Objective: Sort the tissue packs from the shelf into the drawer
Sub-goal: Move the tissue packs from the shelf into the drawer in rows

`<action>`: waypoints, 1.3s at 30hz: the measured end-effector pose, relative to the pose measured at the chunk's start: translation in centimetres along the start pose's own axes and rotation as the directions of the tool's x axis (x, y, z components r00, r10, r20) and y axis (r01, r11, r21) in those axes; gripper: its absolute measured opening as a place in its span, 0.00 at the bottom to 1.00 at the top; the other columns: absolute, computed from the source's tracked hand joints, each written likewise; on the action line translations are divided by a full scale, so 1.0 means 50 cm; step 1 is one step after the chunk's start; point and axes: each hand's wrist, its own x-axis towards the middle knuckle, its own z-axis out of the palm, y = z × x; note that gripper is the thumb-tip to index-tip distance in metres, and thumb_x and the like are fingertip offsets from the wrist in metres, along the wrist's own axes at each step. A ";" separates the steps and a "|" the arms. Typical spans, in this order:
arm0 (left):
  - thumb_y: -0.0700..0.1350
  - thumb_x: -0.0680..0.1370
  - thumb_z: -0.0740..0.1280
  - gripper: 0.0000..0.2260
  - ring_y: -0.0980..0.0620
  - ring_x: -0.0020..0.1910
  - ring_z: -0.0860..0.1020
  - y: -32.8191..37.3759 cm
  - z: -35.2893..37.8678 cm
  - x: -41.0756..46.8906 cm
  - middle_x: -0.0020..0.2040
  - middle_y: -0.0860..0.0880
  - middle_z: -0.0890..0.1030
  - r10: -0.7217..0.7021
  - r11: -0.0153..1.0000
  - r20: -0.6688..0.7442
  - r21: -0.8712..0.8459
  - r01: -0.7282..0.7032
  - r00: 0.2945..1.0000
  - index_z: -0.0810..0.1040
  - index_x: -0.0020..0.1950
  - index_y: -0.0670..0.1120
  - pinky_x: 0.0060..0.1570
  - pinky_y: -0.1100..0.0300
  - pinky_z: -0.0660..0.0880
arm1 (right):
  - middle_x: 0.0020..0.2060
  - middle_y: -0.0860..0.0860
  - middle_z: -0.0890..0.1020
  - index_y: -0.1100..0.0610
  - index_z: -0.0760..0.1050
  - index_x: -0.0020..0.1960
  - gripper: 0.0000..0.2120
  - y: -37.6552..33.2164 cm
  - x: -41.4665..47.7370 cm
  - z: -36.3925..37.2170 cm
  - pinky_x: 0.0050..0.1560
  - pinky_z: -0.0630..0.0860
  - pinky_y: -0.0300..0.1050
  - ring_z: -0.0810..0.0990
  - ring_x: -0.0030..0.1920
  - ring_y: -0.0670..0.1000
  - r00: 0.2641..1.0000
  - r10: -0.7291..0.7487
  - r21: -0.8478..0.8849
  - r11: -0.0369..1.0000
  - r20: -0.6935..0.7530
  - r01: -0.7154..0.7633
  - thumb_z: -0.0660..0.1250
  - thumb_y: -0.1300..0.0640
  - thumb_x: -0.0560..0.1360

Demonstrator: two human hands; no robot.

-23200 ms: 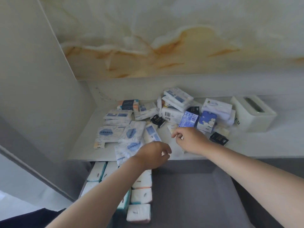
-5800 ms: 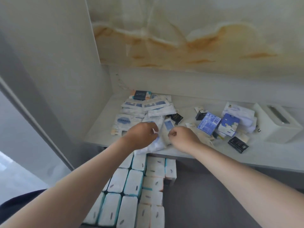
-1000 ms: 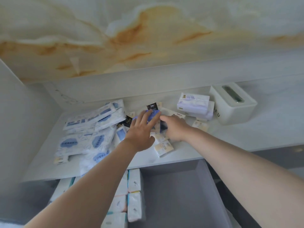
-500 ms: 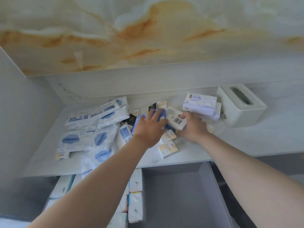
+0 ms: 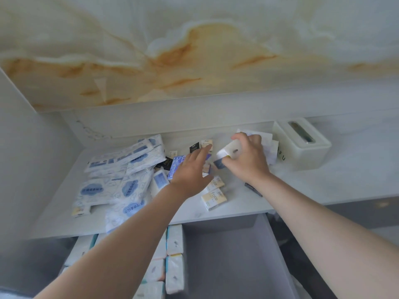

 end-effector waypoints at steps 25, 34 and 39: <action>0.62 0.62 0.77 0.33 0.51 0.49 0.75 -0.042 -0.046 -0.453 0.51 0.54 0.75 -0.208 0.947 0.370 -0.156 0.281 0.905 0.63 0.59 0.54 0.50 0.53 0.76 | 0.53 0.56 0.78 0.59 0.74 0.56 0.16 -0.170 -0.358 0.093 0.44 0.84 0.60 0.82 0.53 0.59 0.398 0.298 -0.075 0.869 0.868 -0.489 0.69 0.51 0.74; 0.59 0.75 0.67 0.32 0.46 0.77 0.55 -0.117 0.040 -0.515 0.77 0.47 0.59 -0.110 0.919 0.621 0.360 -0.158 0.776 0.60 0.77 0.55 0.70 0.45 0.64 | 0.38 0.53 0.76 0.58 0.72 0.44 0.08 -0.156 -0.420 0.110 0.28 0.74 0.39 0.77 0.31 0.53 0.302 0.474 -0.497 0.868 0.827 0.000 0.67 0.54 0.72; 0.53 0.76 0.69 0.33 0.44 0.77 0.53 -0.128 0.059 -0.533 0.79 0.47 0.54 -0.119 0.890 0.637 0.409 -0.203 0.762 0.58 0.77 0.56 0.67 0.43 0.67 | 0.51 0.59 0.79 0.63 0.73 0.61 0.20 -0.119 -0.486 0.186 0.36 0.83 0.50 0.82 0.42 0.60 0.267 0.512 -0.480 0.859 0.816 -0.179 0.70 0.52 0.75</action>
